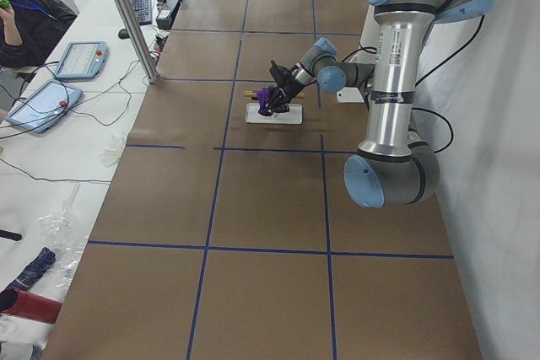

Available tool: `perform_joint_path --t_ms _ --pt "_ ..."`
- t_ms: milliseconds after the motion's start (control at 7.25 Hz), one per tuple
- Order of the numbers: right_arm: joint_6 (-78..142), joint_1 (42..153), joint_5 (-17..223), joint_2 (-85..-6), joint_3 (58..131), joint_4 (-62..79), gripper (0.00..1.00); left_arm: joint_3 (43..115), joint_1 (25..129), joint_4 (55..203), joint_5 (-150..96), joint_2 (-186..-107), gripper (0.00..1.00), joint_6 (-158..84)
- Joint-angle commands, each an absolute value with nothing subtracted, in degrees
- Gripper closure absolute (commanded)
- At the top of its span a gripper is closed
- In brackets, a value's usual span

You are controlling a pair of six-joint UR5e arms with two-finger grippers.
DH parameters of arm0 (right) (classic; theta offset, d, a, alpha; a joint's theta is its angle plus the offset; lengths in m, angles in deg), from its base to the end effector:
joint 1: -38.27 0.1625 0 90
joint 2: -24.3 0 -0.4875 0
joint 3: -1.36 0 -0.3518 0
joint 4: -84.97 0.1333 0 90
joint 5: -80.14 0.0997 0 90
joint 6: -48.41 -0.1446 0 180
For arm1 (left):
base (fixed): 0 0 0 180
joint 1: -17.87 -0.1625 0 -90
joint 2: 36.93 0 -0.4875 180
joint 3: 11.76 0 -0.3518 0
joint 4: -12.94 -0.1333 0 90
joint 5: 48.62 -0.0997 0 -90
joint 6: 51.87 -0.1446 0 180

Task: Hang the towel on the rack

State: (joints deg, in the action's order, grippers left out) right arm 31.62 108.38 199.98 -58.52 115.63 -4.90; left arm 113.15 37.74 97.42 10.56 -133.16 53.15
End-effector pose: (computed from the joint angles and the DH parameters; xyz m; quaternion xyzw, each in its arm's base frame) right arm -0.1164 -0.5020 0.5173 0.1716 -0.3179 -0.0952 0.9276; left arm 0.3727 -0.3552 0.4586 0.2652 0.2839 -0.3527 0.8513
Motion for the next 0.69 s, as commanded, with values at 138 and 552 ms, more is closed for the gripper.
perform_joint_path --t_ms 138,552 --pt "31.62 108.93 200.82 -58.93 115.62 -5.03 0.0 111.19 37.65 97.58 10.44 -133.17 0.01 47.39" --pt "35.37 109.1 200.99 -63.05 115.0 -7.38 0.0 112.51 38.44 97.67 12.1 -132.82 0.0 37.3"
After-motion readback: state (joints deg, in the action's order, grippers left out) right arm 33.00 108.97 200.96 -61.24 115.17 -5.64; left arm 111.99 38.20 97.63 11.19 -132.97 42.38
